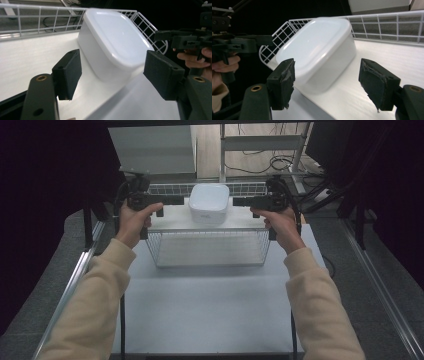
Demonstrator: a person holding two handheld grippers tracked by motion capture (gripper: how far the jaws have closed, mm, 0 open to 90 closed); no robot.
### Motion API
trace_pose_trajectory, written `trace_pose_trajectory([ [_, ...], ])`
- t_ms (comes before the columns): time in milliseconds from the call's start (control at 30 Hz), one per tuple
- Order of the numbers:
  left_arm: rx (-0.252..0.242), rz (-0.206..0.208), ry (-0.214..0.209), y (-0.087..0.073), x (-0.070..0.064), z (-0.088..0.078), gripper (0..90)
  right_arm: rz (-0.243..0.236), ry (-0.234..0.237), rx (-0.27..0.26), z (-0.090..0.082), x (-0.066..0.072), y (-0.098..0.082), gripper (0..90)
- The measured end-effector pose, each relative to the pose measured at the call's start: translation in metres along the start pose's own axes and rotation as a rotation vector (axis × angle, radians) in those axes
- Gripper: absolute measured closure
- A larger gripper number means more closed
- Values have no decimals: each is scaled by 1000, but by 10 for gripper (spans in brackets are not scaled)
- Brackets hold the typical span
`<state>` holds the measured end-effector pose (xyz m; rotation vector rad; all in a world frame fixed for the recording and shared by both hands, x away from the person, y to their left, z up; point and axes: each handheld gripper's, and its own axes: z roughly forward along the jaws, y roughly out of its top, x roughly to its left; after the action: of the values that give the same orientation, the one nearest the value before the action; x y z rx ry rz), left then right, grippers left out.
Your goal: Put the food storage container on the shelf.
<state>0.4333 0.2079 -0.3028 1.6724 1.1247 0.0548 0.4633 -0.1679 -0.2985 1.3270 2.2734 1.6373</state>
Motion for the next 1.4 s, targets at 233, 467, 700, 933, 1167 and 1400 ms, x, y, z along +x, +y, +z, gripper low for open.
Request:
trace_pose_trajectory([
  [233,-2,142,74,-49,-21,-30,292,-98,28,6,-26,11,-36,292],
  [467,-8,174,43,-106,-33,-46,292,-172,10,0,-49,18,-87,293],
  [700,28,167,36,-162,-32,-50,292,-175,3,-16,-64,18,-138,294],
  [933,82,137,56,-204,-22,-45,291,-155,-25,13,-64,11,-191,297],
  [1167,157,94,100,-251,-8,-25,291,-128,-37,50,-58,3,-238,298],
  [1400,174,109,117,-262,-8,-18,284,-201,-84,113,-42,2,-263,298],
])
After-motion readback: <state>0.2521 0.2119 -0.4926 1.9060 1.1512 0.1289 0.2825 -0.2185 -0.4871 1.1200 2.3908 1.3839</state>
